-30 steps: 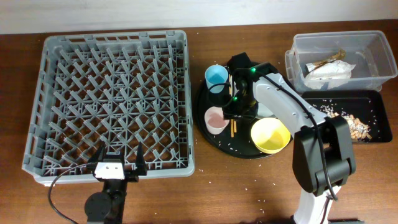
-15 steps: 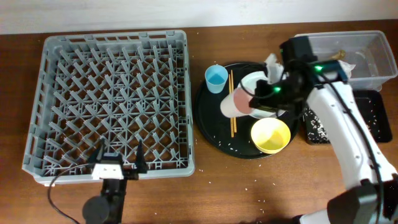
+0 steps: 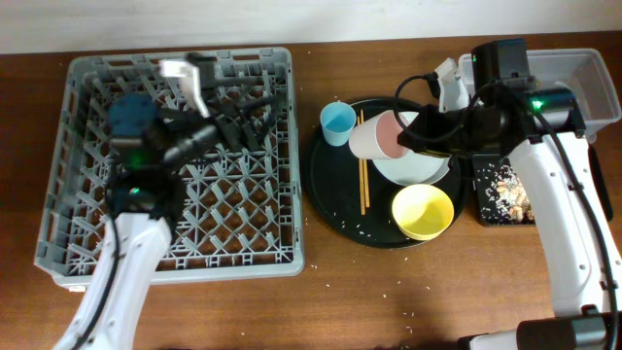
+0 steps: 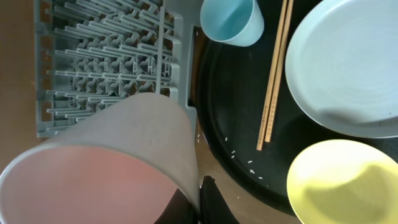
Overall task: Sort waste into correct bins and load items into the dishwasher rack
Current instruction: 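Grasp the pink cup with the right gripper and pass it to the left gripper, then place the pink cup upside down in the rack with the left gripper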
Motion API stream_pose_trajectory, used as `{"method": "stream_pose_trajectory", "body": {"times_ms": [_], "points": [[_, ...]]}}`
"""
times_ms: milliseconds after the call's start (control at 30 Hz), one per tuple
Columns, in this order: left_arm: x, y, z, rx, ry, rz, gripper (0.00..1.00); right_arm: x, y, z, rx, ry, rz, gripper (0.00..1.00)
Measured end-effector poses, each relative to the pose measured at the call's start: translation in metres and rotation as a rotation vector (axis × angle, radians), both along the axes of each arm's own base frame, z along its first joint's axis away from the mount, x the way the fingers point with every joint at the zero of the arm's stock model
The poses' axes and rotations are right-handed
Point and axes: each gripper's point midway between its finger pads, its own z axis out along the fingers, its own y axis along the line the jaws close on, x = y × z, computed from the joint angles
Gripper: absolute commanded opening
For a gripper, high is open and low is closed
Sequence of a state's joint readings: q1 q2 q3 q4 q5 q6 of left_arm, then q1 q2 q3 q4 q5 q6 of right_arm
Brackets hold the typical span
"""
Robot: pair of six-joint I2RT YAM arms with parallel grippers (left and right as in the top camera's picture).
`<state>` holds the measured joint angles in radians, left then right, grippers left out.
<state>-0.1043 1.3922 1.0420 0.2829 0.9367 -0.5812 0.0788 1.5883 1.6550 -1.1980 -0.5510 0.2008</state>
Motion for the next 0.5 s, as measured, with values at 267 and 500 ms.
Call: {"method": "stream_pose_trajectory", "body": {"times_ms": [267, 500], "points": [[-0.040, -0.036, -0.024, -0.292, 0.811, -0.265, 1.00, 0.031, 0.067, 0.046, 0.484, -0.163, 0.288, 0.04], [-0.045, -0.037, -0.023, -0.287, 0.822, -0.293, 1.00, 0.025, 0.113, 0.033, 0.767, -0.111, 0.542, 0.04]]}}
